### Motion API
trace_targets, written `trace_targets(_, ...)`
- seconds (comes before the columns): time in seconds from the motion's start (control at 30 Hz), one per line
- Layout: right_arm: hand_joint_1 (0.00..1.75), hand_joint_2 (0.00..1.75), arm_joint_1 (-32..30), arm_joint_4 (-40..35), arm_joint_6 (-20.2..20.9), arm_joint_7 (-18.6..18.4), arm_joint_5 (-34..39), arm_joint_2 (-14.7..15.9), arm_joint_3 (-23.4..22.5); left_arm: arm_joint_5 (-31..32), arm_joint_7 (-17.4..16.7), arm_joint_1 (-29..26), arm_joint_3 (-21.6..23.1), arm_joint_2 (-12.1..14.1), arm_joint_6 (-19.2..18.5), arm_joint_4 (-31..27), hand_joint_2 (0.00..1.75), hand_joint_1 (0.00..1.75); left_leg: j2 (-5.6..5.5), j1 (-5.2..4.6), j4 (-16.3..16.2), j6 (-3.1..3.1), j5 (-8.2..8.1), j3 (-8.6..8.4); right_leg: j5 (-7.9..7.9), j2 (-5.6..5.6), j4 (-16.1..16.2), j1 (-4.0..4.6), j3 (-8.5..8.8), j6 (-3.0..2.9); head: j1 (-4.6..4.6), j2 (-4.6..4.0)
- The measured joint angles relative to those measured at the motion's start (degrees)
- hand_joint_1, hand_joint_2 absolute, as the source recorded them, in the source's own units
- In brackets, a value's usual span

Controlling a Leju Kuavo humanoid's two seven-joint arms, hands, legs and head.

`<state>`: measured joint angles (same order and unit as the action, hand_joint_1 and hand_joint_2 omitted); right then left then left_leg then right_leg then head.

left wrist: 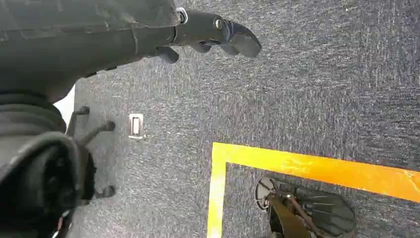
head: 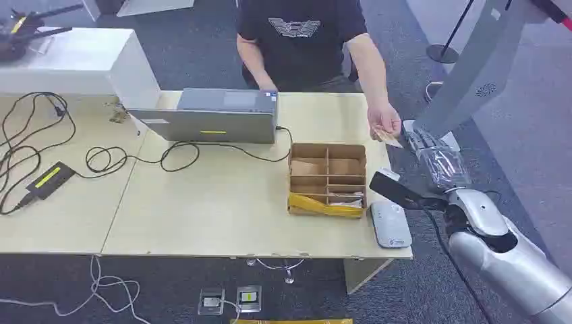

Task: Pass the card to the sensor for recognition and then transmit it.

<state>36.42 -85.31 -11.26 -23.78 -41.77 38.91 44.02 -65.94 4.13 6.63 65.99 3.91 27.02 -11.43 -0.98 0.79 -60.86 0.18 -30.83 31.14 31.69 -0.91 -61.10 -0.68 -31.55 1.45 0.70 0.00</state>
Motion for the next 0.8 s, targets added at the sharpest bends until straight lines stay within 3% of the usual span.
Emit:
trace_targets(0.7, 0.00, 1.75, 0.2, 0.0, -0.2, 0.5, -1.9, 0.0, 0.0, 0.0, 0.0, 0.0, 0.0, 0.0, -0.1, 0.0, 0.00, 0.00, 0.00, 0.00, 0.0, 0.00, 0.00, 0.01, 0.00, 0.00, 0.0, 0.00, 0.00, 0.00, 0.00, 0.02)
trace_targets(0.73, 0.02, 1.75, 0.2, 0.0, -0.2, 0.5, -2.0, 0.0, 0.0, 0.0, 0.0, 0.0, 0.0, 0.0, -0.1, 0.0, 0.00, 0.00, 0.00, 0.00, 0.0, 0.00, 0.00, 0.01, 0.00, 0.00, 0.0, 0.00, 0.00, 0.00, 0.00, 0.00)
trace_targets(0.8, 0.24, 1.75, 0.2, 0.0, -0.3, 0.3, -2.0, 0.0, 0.0, 0.1, 0.0, 0.0, 0.0, 0.0, -0.2, 0.0, 0.00, 0.00, 0.00, 0.00, 0.0, 0.00, 0.00, 0.00, 0.00, 0.00, 0.0, 0.00, 0.00, 0.00, 0.00, 0.02)
